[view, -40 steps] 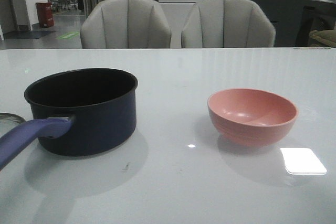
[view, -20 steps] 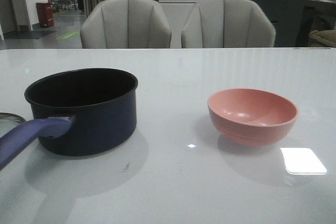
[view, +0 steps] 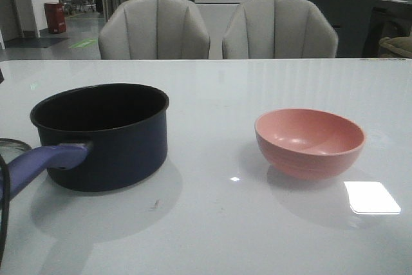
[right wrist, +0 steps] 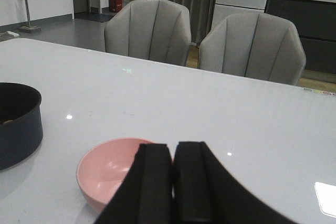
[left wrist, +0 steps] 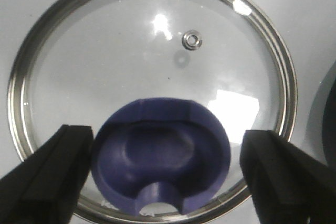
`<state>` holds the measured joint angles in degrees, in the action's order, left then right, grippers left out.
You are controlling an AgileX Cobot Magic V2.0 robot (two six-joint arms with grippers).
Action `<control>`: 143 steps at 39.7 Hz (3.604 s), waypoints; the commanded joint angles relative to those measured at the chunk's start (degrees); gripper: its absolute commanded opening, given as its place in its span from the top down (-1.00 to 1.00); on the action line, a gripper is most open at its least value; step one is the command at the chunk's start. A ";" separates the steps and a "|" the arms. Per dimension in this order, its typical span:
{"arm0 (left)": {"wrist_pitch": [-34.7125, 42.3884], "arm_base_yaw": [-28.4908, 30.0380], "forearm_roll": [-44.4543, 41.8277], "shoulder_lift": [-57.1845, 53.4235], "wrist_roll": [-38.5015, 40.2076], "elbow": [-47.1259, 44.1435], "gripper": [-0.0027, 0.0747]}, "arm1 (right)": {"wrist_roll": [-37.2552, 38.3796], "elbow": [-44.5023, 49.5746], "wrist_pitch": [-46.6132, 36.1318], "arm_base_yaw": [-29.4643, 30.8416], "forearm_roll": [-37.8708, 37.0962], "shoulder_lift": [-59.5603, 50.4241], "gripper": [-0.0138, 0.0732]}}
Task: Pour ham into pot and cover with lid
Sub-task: 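Grasp the lid knob with the left gripper and lift the lid, then move the lid over the saucepan and lower it onto the rim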
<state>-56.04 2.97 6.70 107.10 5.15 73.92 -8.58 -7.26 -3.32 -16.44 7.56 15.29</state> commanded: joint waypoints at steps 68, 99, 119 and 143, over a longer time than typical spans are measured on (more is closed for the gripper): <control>-3.83 0.23 -6.01 -7.26 -0.12 9.95 0.35 | -0.59 -1.70 -4.32 0.08 -0.48 0.41 0.34; -8.88 -17.84 -1.09 -9.68 -6.57 19.99 0.35 | -0.59 -1.70 -4.32 0.08 -0.48 0.41 0.34; -9.90 -21.91 3.31 -4.97 -6.57 20.34 0.35 | -0.59 -1.70 -4.20 0.08 -0.48 0.41 0.34; -12.05 -21.91 6.07 -1.93 -6.57 23.32 0.35 | -0.59 -1.70 -4.20 0.08 -0.48 0.41 0.34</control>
<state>-69.08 -18.45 11.30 107.41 -1.54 95.27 -8.67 -7.26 -3.19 -16.44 7.56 15.29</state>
